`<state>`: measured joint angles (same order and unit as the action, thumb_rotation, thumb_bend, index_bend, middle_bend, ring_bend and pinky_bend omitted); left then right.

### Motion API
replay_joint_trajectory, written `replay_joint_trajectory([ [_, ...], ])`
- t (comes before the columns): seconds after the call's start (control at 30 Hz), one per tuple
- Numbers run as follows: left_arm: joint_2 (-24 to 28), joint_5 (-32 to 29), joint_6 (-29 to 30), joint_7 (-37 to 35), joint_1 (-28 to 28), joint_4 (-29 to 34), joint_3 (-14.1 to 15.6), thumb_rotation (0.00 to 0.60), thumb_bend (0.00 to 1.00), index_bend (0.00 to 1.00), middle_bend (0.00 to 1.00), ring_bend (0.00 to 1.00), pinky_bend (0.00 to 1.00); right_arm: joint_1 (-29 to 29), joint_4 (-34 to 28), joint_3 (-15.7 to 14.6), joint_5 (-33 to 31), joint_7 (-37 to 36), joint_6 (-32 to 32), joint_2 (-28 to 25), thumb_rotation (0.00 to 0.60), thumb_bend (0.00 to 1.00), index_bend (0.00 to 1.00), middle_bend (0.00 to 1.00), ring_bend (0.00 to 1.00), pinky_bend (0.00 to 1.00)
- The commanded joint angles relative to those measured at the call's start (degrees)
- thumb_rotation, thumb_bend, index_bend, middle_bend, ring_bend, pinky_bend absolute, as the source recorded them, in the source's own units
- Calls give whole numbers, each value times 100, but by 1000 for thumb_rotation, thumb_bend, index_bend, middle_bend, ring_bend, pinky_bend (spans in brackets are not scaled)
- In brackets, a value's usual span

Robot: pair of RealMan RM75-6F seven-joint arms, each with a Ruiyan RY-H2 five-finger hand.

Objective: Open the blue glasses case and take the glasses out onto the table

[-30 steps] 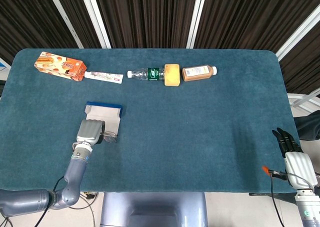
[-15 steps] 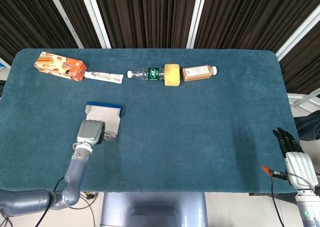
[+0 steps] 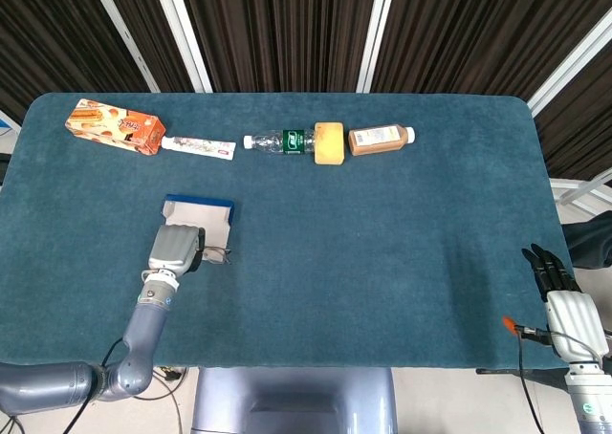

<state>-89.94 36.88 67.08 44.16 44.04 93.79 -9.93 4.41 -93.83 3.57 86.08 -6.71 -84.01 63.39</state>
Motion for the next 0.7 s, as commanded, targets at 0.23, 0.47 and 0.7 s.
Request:
replay_joint_trajectory([
  [0.23,-31,-177,14,323,336,268,-258,600,426,578,1000,850,849,2,8,-8,12,-14,8,1,600,219,0,0,0,213],
  [0.47,-410,-365,-12,611,724,160,-443,600,427,578,1000,850,849,6,0,-7,-17,-29,38,-4,600,219,0,0,0,213],
  [0.7,-908,-585,-6,916,1113,-114,-558,600,427,575,1000,850,850,12,5,-7,-31,-55,61,-5,600,220,0,0,0,212],
])
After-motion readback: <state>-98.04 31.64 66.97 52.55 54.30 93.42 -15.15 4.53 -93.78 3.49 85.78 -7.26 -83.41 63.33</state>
